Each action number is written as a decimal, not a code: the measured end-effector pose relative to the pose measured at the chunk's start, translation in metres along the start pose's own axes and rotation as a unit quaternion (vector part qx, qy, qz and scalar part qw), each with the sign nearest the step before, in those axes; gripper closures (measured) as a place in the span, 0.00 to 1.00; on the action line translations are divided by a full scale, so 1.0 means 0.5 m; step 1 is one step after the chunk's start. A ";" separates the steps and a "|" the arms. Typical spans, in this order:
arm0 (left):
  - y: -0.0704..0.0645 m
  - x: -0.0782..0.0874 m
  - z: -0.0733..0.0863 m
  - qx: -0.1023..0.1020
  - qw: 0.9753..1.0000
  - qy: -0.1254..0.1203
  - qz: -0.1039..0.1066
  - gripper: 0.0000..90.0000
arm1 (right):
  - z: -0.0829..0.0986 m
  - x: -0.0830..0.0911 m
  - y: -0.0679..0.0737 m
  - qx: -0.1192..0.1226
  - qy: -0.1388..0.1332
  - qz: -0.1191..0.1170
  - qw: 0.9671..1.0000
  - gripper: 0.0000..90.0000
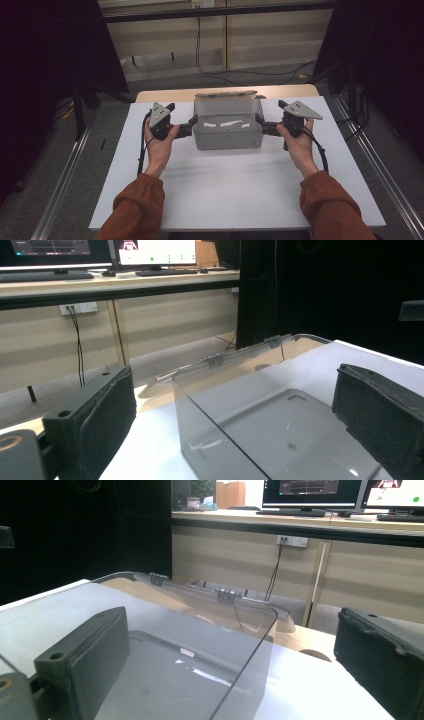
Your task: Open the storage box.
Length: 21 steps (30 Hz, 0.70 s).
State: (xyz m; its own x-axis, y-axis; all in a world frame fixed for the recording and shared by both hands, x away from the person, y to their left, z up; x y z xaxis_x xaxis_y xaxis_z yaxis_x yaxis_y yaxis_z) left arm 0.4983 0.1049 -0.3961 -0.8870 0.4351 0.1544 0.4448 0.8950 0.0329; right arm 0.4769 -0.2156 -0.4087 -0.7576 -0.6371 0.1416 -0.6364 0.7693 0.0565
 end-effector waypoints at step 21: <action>-0.008 0.089 0.022 0.009 1.000 -0.018 -0.011 0.04 | 0.014 0.074 0.032 0.021 -0.008 0.020 1.000 0.01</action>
State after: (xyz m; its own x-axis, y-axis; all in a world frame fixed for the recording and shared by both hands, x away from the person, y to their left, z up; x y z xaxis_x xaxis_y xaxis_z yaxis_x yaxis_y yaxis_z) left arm 0.4554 0.1218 -0.4004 -0.9008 0.4178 0.1186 0.4227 0.9061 0.0182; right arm 0.4378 -0.2270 -0.4098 -0.7844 -0.6070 0.1274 -0.6110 0.7916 0.0103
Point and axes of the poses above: each handheld gripper's, and its own axes: x roughly backward along the jaws, z roughly out of its underside, y roughly to its left, the point moved 6 cm from there along -x, roughly forward along the jaws, and after that the axes turned 14 degrees about -z, right-handed, at the moved point
